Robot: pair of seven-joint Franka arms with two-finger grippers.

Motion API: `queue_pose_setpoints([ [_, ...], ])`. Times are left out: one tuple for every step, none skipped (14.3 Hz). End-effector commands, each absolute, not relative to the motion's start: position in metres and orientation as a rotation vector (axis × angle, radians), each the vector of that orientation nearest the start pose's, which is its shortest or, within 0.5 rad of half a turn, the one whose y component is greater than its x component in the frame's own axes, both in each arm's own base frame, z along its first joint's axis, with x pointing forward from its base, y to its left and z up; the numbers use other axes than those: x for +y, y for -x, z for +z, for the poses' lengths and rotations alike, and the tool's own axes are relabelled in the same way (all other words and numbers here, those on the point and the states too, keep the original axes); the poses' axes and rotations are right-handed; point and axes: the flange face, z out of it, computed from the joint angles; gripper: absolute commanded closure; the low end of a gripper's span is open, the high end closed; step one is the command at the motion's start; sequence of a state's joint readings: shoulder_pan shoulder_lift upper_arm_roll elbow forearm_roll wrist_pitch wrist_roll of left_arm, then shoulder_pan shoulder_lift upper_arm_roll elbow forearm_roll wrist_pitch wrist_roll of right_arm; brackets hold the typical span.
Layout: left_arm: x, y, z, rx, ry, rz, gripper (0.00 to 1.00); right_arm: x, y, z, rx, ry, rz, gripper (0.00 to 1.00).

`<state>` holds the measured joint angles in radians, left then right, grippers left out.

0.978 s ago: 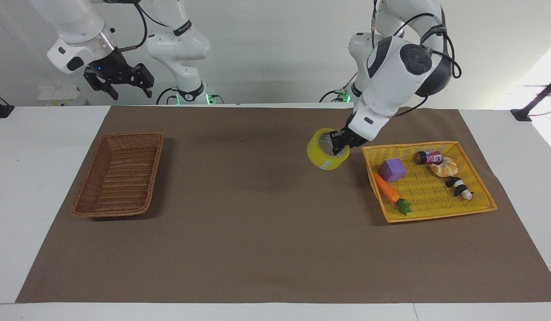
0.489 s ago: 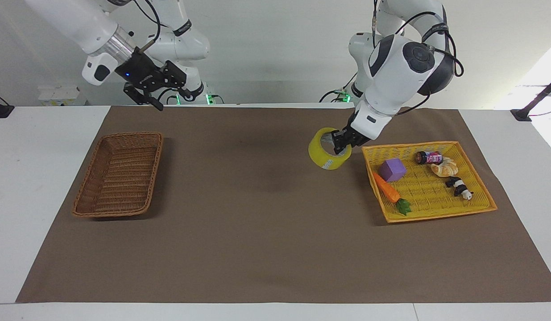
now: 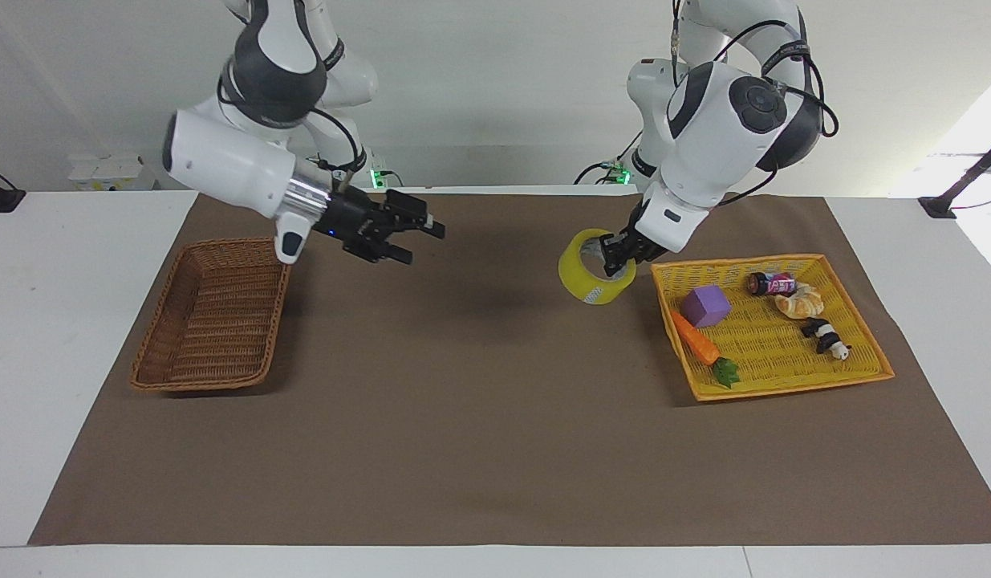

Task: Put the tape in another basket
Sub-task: 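Hold the tape with the left gripper while the right gripper grasps it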

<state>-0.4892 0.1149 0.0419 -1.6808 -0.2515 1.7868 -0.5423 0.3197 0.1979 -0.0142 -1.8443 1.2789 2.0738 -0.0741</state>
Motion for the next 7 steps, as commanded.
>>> queue_pose_setpoints([
  [-0.278,-0.523,0.538,-0.276,3.338,0.217,1.0,0.275,-0.584,0.446,0.372,1.914,0.1,0.0],
  [-0.277,-0.522,0.537,-0.278,3.335,0.224,1.0,0.287,-0.581,0.445,0.367,1.913,0.102,0.0],
  [-0.277,-0.522,0.537,-0.277,3.333,0.225,1.0,0.293,-0.579,0.446,0.37,1.912,0.094,0.0],
  [-0.278,-0.522,0.537,-0.275,3.333,0.225,1.0,0.3,-0.577,0.446,0.369,1.912,0.092,0.0],
  [-0.278,-0.522,0.537,-0.274,3.332,0.221,1.0,0.307,-0.574,0.448,0.375,1.895,0.103,0.0],
  [-0.277,-0.521,0.538,-0.267,3.324,0.216,1.0,0.315,-0.572,0.452,0.38,1.876,0.102,0.0],
  [-0.277,-0.519,0.539,-0.255,3.313,0.213,1.0,0.323,-0.569,0.455,0.369,1.876,0.097,0.0],
])
